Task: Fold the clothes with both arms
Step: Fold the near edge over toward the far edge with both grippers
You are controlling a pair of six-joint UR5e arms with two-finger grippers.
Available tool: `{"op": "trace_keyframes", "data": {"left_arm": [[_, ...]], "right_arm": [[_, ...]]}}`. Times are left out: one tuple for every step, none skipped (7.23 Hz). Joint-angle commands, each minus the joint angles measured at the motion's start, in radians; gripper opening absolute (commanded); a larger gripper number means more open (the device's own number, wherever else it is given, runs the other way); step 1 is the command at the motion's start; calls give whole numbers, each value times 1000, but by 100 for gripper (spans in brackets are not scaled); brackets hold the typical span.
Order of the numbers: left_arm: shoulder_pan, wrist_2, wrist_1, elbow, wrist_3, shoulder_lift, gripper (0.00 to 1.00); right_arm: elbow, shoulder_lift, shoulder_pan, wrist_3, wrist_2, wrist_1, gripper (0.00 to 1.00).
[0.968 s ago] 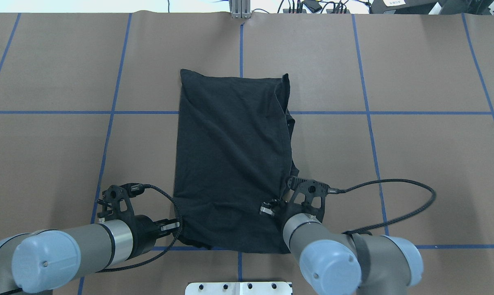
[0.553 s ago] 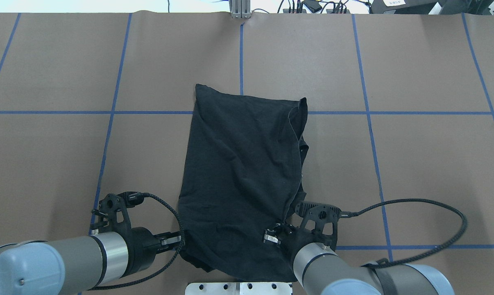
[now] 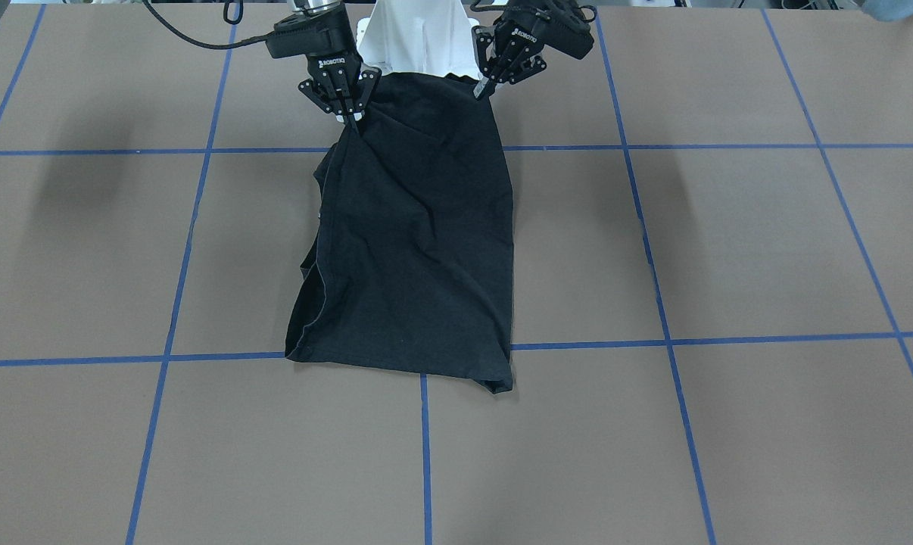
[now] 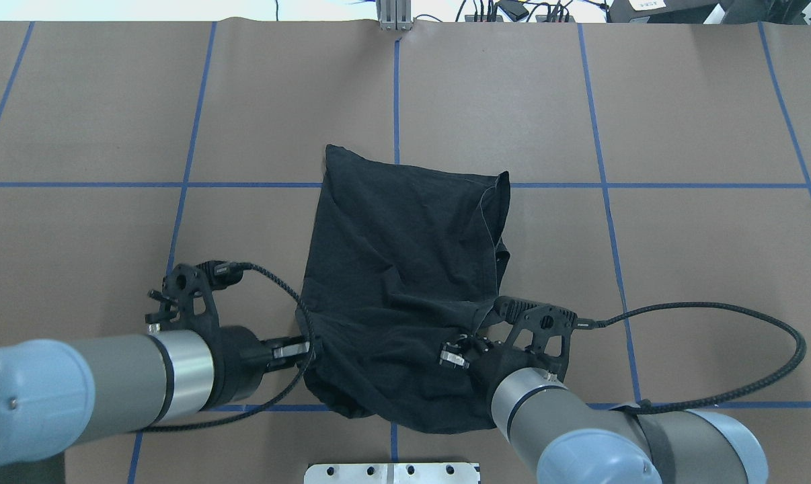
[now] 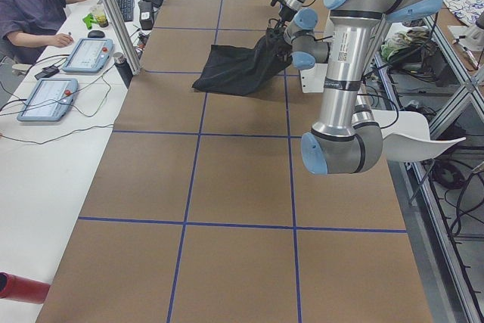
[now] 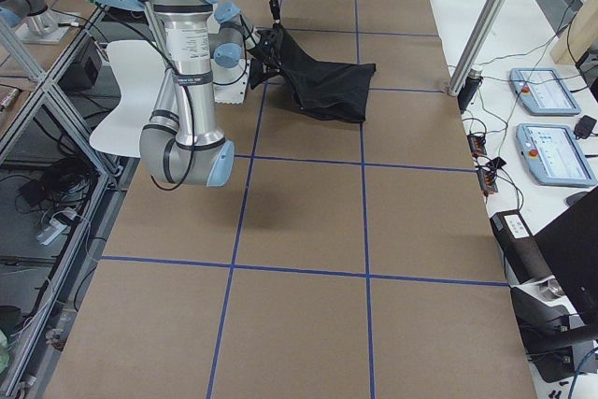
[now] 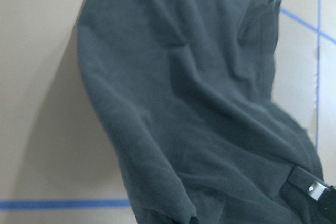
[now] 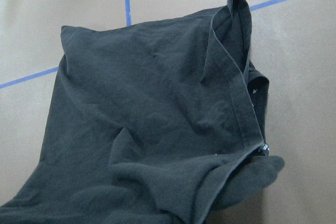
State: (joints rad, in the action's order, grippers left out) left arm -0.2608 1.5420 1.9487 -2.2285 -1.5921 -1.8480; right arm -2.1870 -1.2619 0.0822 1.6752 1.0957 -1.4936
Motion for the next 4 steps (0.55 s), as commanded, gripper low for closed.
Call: {"op": "trace_keyframes", "data": {"left_arm": [[-82,3,-56,110,30,-136,0],[-118,3,-65,124,73,-154,0],[-153,15,-68,133,95,-154,0],[-191,50,-82,156,103,-169,0]], "right_arm": [[21,-1,56,-2,0,-1,0],[39,1,88,-9,4,-1,0],[53,4,115,-12,9,-1,0],[85,19,145,-14,12,-1,0]]}}
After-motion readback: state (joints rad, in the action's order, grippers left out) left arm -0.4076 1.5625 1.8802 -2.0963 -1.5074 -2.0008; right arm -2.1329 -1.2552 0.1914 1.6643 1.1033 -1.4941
